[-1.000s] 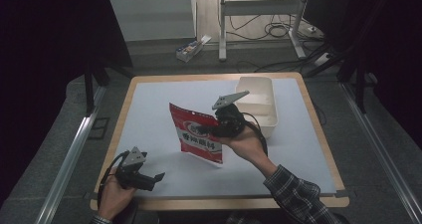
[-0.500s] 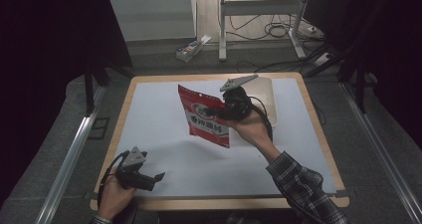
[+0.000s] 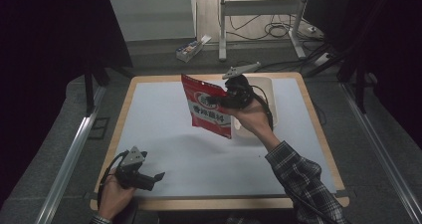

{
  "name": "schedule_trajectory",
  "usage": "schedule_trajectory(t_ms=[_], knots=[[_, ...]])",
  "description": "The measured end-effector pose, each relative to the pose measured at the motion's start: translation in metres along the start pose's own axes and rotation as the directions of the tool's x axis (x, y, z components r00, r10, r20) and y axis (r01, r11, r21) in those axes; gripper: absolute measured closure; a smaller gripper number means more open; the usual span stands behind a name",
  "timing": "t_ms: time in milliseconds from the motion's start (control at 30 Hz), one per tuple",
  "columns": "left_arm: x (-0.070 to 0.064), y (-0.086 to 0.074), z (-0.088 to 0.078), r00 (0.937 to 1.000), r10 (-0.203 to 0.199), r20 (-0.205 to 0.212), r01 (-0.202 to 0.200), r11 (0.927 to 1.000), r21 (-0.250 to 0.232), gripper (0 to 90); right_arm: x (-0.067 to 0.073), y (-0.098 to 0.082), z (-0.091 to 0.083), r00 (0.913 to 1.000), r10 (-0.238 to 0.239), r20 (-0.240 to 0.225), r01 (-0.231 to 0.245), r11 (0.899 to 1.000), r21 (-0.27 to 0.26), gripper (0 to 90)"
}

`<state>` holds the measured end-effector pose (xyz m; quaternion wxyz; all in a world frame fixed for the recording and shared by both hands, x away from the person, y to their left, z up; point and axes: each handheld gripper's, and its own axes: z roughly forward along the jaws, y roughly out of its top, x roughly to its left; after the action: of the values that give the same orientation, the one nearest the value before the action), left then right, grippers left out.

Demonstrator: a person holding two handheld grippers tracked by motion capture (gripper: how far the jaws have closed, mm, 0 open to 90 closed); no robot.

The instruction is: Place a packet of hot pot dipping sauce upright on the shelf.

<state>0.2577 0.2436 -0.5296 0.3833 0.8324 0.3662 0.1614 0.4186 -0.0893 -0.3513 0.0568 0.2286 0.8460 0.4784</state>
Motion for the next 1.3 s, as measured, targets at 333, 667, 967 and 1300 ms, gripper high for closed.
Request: schedule_trajectory(t_ms=[333, 667, 967, 1300], knots=[[-0.001, 0.0, 0.001, 1.0, 0.001, 0.009, -0.001, 1.0, -0.001, 0.0, -0.018, 0.011, 0.0, 0.9992, 0.013, 0.037, -0.012, 1.0, -0.014, 87.7], [-0.001, 0.0, 0.002, 0.9999, 0.005, 0.01, -0.005, 1.0, 0.004, 0.0, -0.041, 0.019, -0.002, 0.9943, 0.046, 0.096, -0.043, 0.998, -0.039, 87.7], [-0.001, 0.0, 0.002, 0.9999, 0.006, 0.013, -0.007, 0.9999, 0.008, 0.0, -0.061, 0.024, -0.002, 0.9899, 0.07, 0.123, -0.062, 0.996, -0.063, 87.7], [-0.001, 0.0, 0.003, 0.9999, 0.01, 0.012, -0.01, 0.9999, 0.014, 0.0, -0.083, 0.028, 0.002, 0.9825, 0.088, 0.164, -0.076, 0.994, -0.081, 87.7]])
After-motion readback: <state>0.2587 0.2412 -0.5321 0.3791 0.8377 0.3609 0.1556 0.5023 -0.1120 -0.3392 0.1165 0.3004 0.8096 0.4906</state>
